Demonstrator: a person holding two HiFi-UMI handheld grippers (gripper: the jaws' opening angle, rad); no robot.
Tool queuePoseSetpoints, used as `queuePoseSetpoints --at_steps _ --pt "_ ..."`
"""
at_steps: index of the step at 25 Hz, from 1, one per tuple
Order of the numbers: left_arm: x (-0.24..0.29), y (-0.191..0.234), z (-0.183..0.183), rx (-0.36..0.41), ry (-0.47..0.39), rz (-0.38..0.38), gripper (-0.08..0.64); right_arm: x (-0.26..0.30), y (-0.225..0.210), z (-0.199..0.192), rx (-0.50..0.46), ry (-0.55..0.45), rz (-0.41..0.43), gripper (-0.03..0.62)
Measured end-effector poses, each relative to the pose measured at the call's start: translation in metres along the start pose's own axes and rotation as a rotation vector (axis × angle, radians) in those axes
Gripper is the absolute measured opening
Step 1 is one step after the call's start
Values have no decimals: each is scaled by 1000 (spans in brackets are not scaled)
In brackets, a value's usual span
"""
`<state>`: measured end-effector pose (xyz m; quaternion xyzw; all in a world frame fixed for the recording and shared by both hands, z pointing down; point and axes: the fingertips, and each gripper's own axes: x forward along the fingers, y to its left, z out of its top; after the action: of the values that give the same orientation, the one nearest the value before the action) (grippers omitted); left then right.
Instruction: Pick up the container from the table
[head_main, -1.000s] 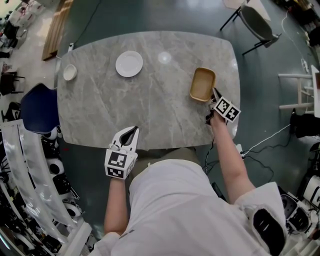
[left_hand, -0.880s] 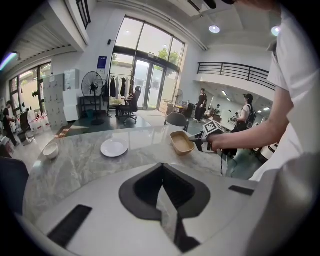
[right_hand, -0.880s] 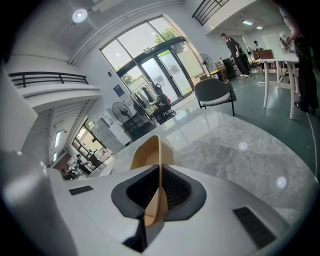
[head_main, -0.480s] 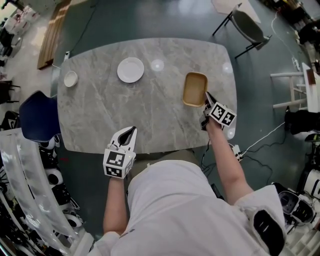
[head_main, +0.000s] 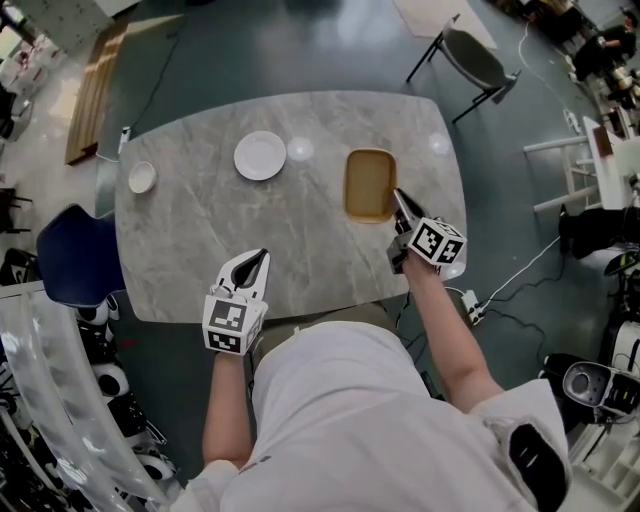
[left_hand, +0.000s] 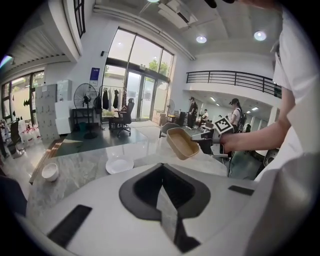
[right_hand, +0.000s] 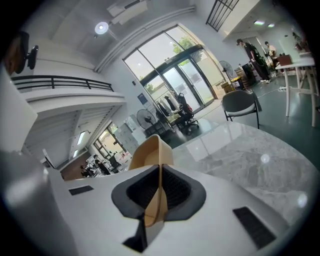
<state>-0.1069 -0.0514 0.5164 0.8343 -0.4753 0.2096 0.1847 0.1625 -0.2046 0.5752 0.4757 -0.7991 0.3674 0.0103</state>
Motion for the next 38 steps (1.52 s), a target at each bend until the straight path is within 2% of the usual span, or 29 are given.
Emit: queuePoseSetpoints --at_steps 8,24,32,38 --pt "-12 20 31 51 -87 -28 2 -21 71 9 -113 -51 94 29" --pt "-49 21 97 161 -272 -92 2 -81 195 20 -597 -167 183 29" --pt "-63 8 126 265 -355 -119 2 -103 230 21 -711 -221 201 28" --pt "-74 -1 144 301 -424 -137 2 -114 242 17 -767 -240 191 28"
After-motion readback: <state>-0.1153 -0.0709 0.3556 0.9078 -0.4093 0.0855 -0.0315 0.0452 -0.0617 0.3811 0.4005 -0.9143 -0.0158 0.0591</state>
